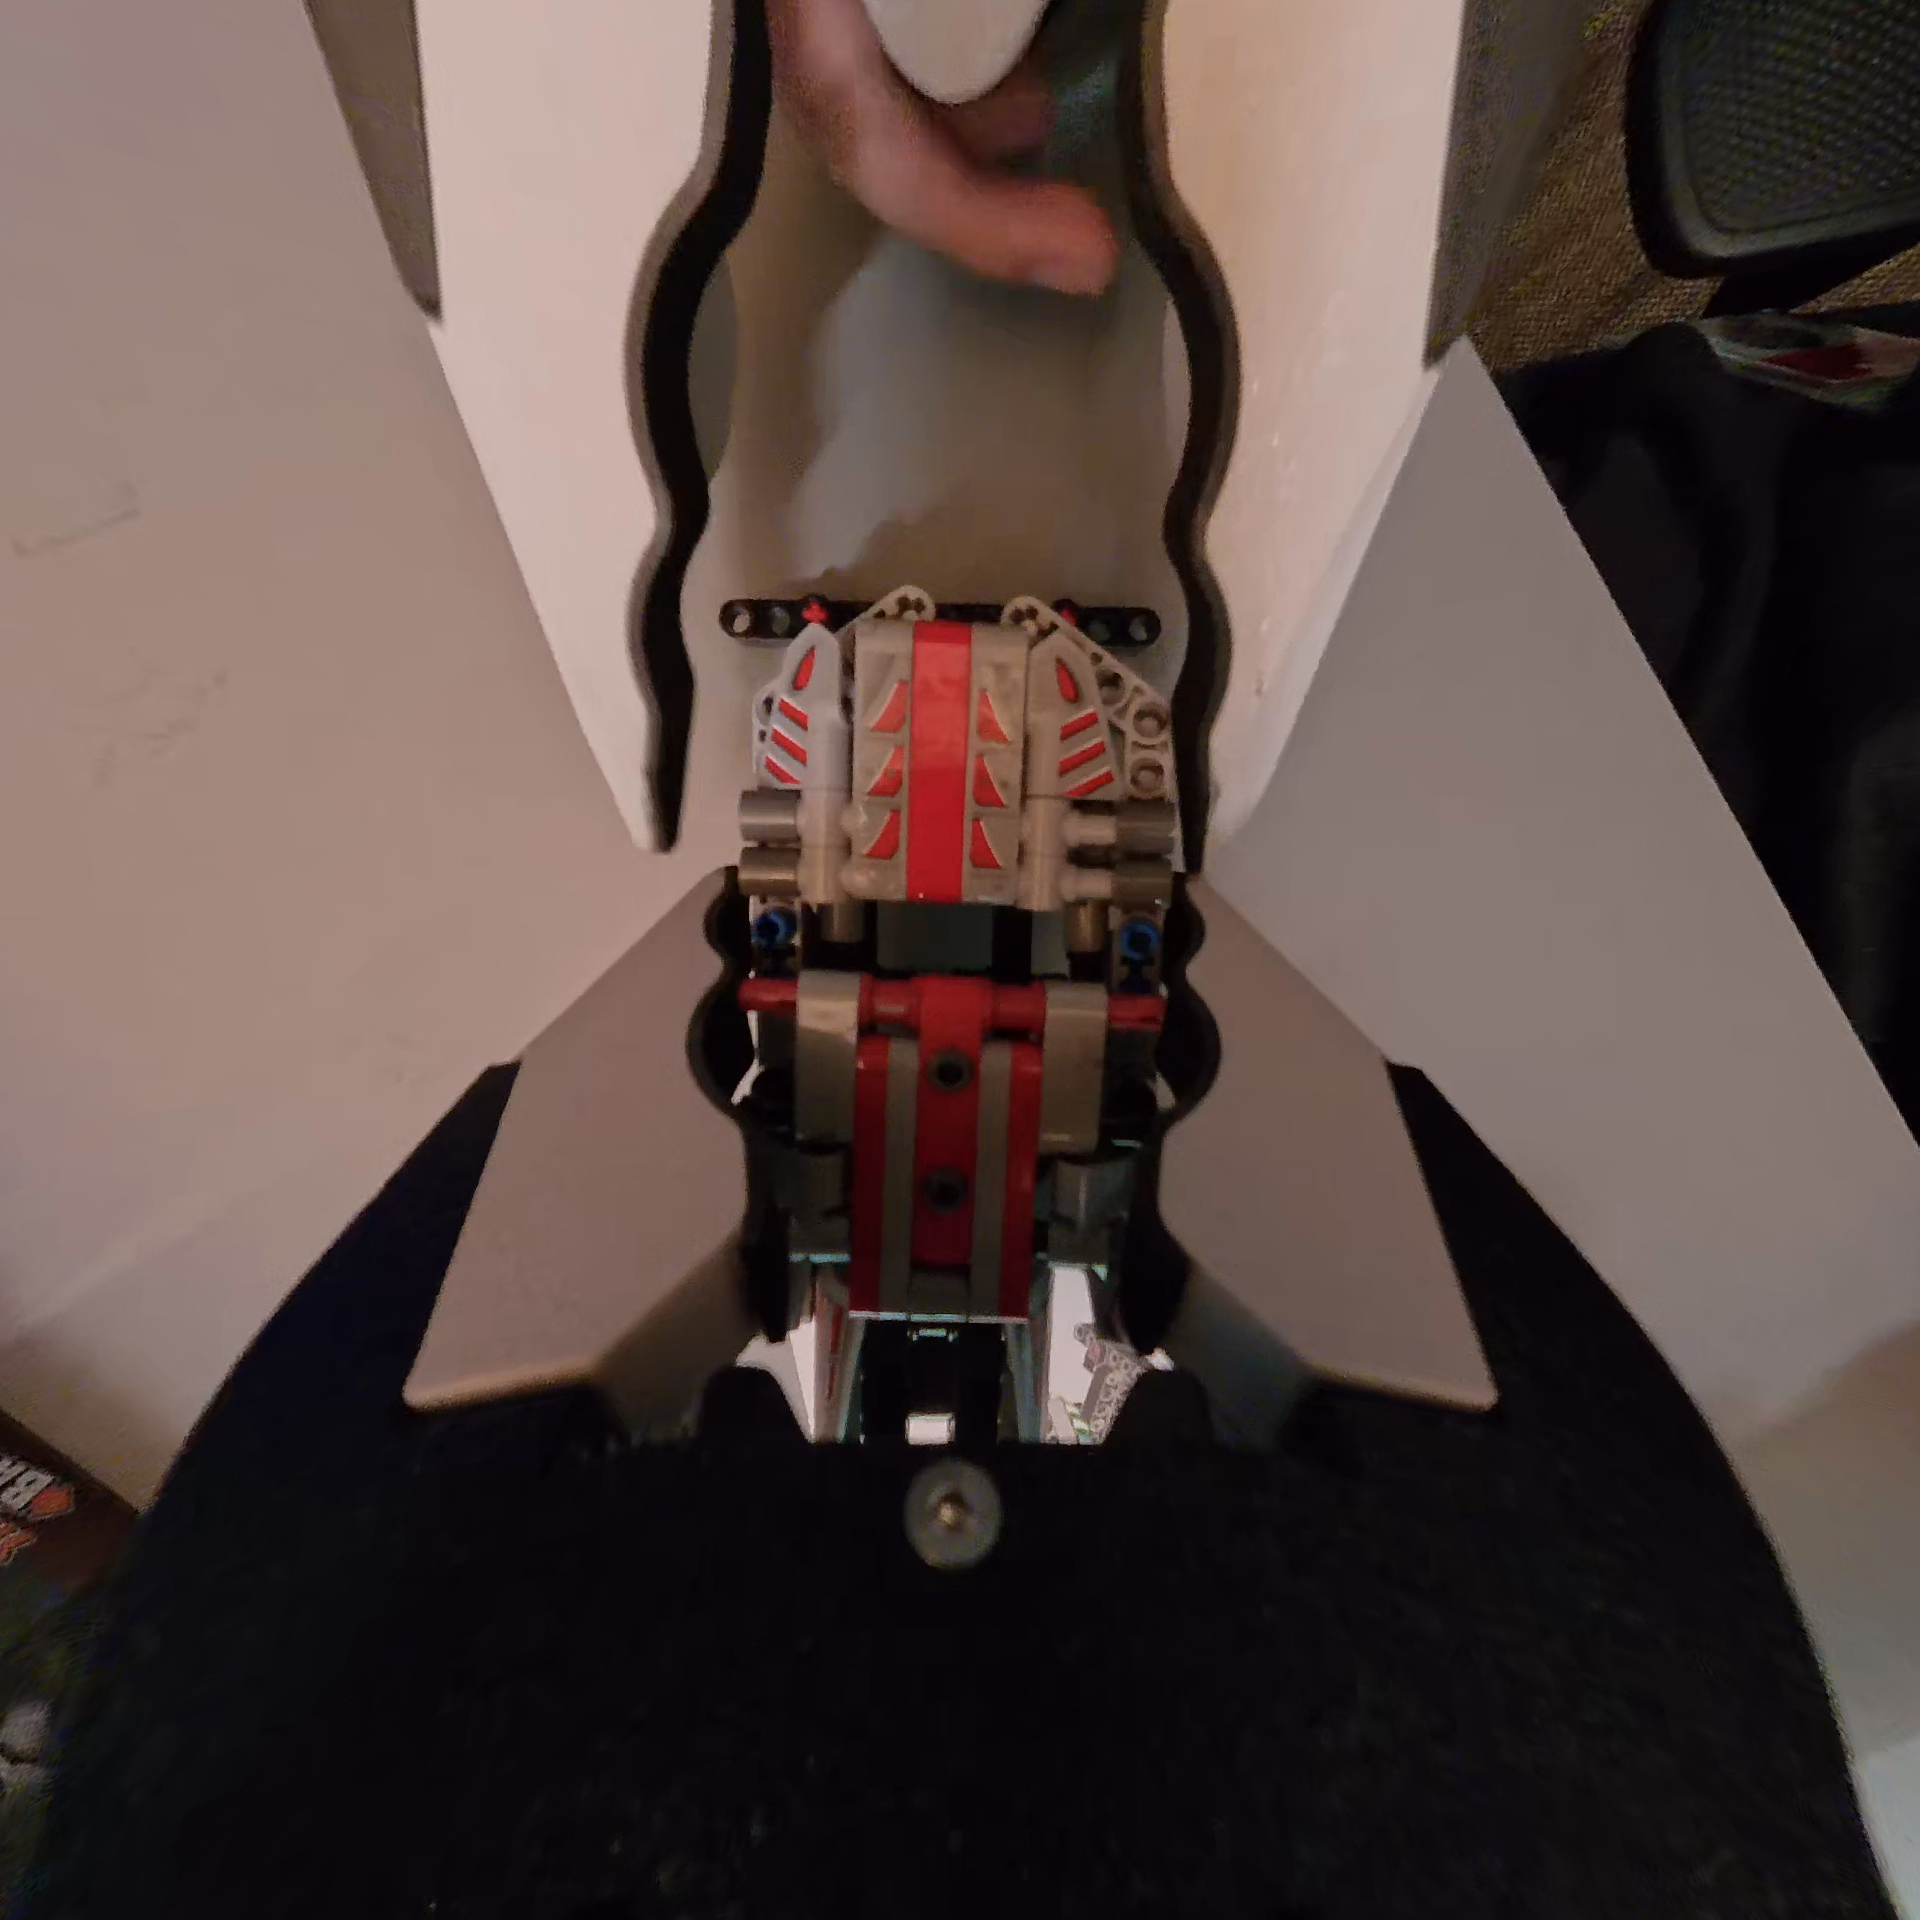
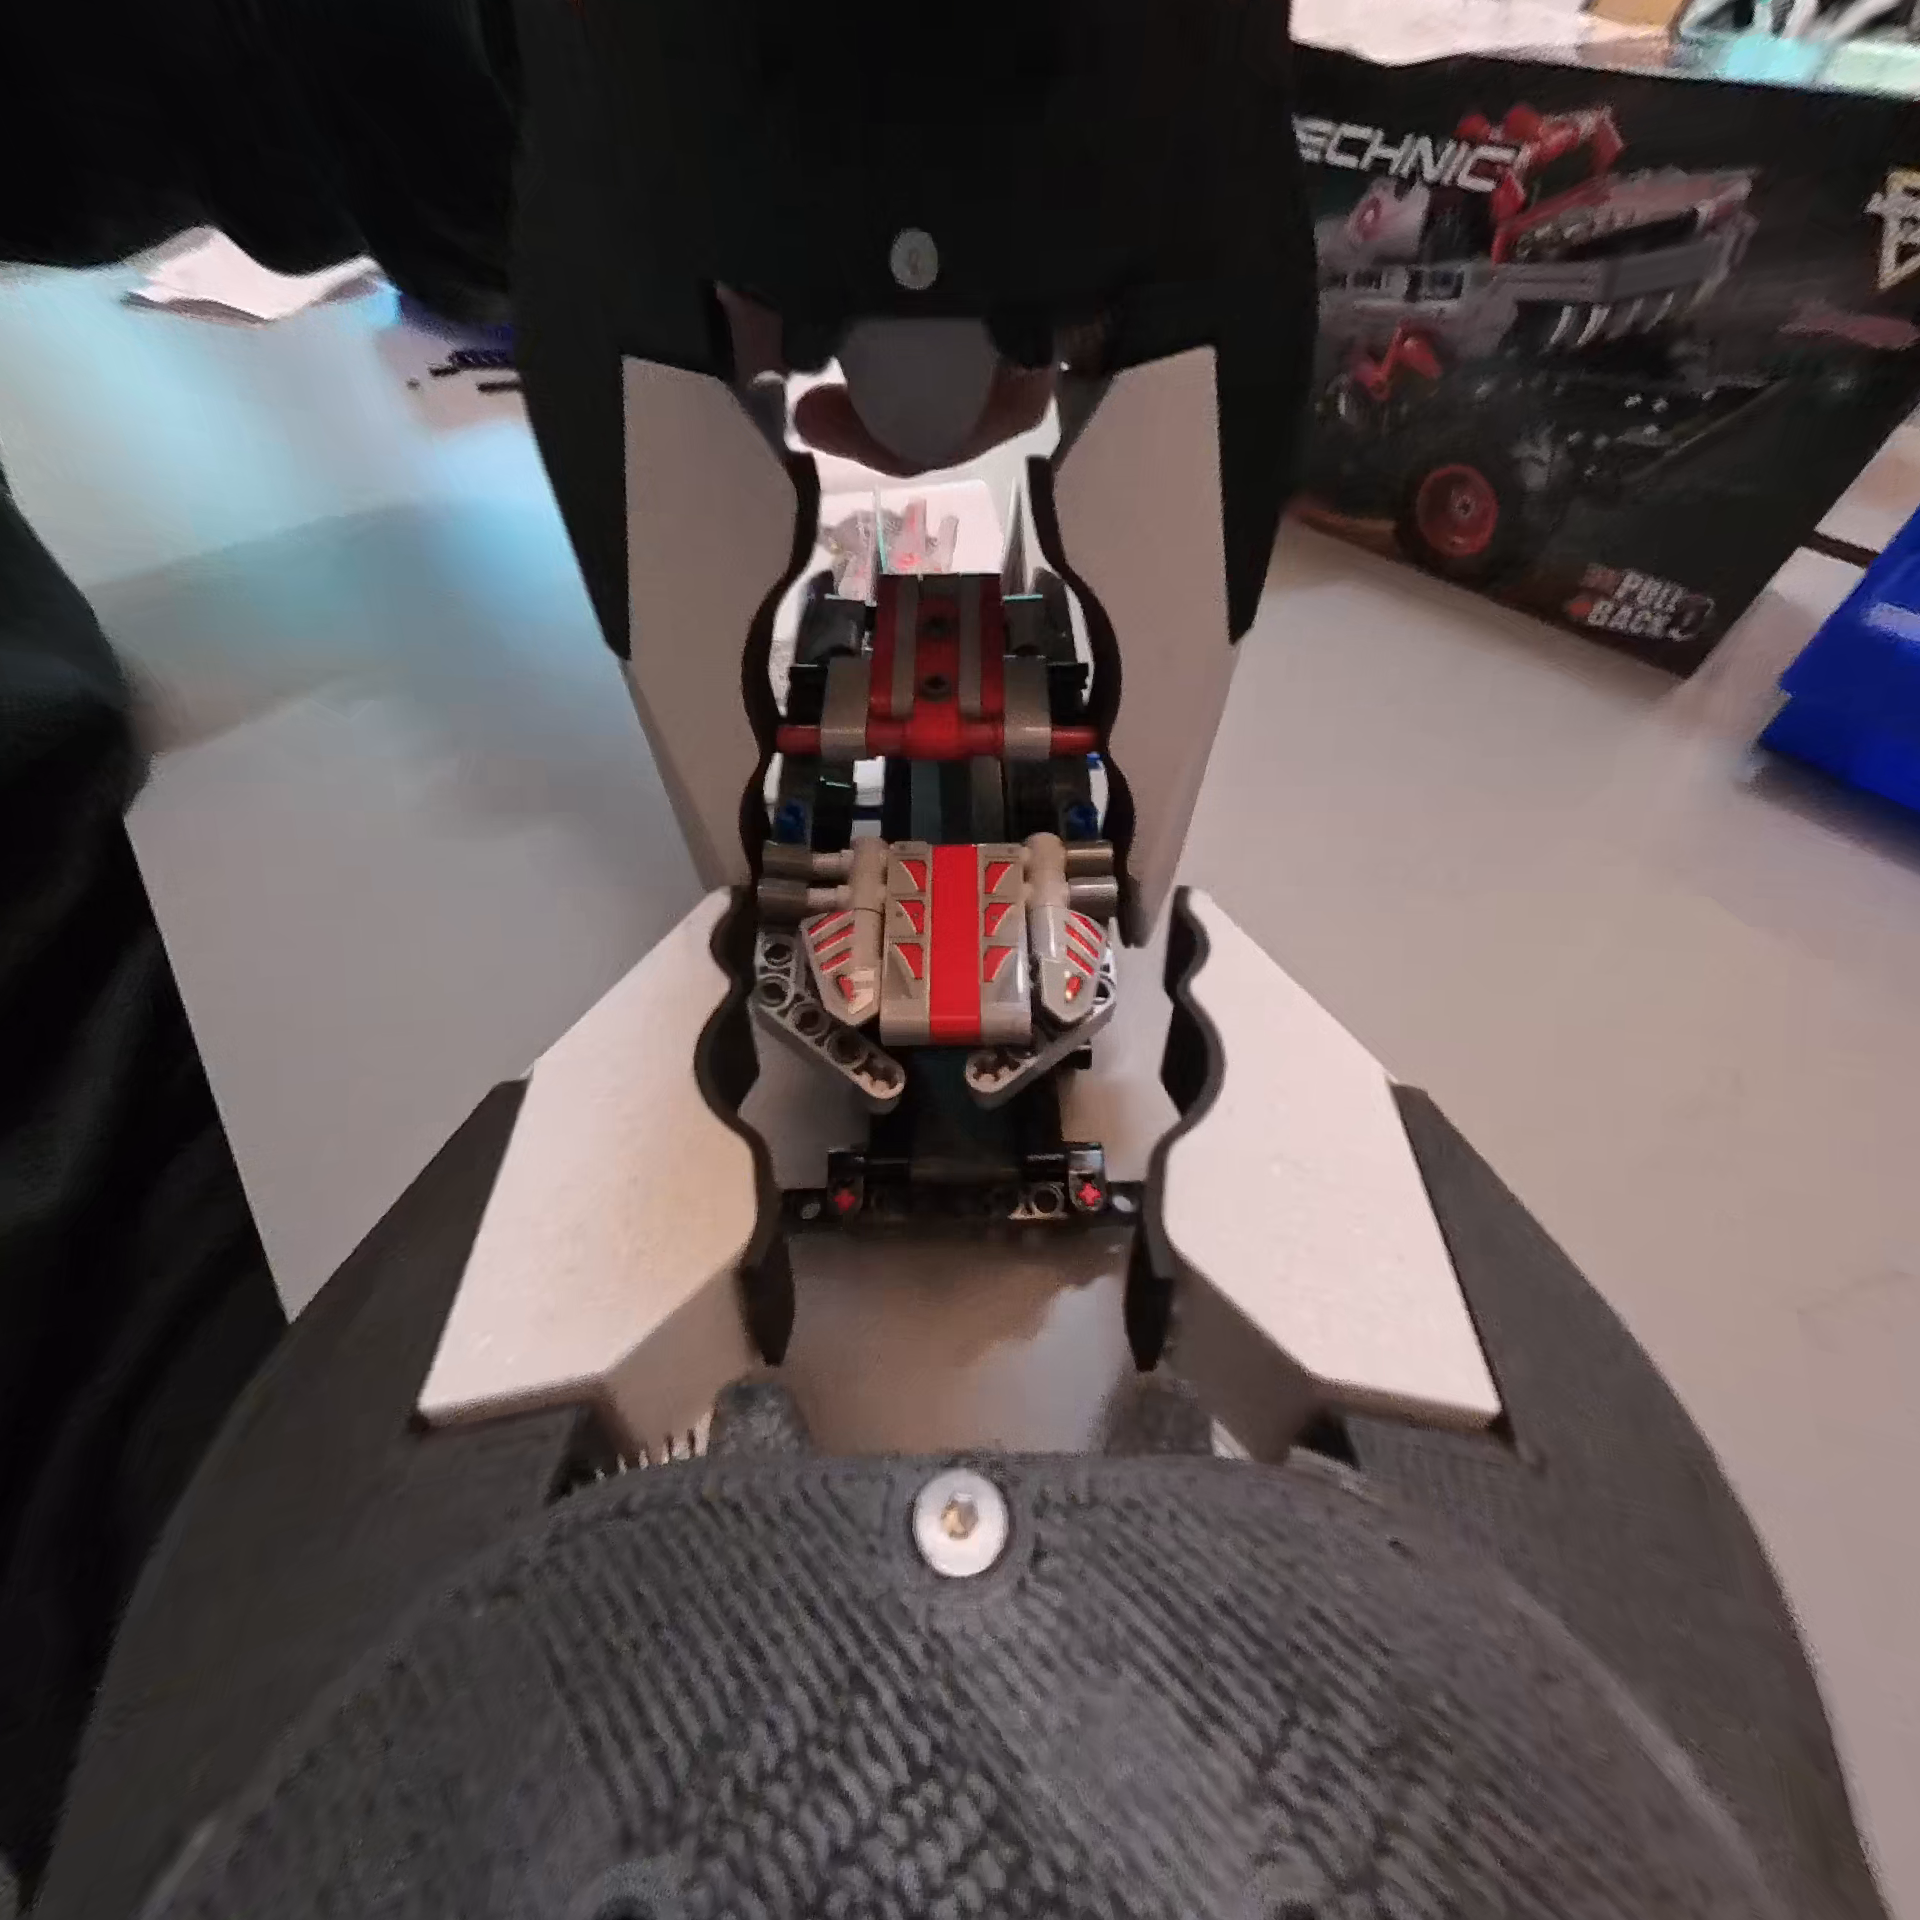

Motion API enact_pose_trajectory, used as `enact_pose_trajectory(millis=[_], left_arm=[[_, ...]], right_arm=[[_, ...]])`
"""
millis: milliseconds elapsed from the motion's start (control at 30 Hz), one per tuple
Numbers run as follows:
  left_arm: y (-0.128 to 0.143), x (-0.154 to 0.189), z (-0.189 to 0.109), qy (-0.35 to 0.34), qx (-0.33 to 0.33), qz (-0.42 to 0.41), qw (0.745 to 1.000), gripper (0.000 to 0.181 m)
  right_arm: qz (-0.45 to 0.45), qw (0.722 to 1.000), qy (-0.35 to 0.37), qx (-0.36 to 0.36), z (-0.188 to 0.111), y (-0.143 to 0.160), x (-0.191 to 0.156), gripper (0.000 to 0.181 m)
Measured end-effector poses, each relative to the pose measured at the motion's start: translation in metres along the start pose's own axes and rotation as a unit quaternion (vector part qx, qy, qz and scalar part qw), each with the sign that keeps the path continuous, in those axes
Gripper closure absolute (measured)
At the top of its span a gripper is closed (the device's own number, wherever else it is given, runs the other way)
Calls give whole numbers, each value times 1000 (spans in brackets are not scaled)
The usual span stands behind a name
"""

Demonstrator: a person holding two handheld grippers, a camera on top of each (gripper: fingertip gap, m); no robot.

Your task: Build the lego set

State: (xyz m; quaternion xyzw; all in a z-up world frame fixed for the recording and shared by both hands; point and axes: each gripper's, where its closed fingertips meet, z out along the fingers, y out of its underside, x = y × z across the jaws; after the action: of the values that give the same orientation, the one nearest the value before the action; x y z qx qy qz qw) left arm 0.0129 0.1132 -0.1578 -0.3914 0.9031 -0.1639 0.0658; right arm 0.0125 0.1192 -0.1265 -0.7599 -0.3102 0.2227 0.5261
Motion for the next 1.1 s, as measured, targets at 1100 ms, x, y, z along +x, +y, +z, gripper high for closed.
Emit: enact_pose_trajectory(millis=[1100], left_arm=[[-11, 0, -35, -73, 105, -28, 991, 111]], right_arm=[[4, 1000, -17, 14, 2, -2, -3, 116]])
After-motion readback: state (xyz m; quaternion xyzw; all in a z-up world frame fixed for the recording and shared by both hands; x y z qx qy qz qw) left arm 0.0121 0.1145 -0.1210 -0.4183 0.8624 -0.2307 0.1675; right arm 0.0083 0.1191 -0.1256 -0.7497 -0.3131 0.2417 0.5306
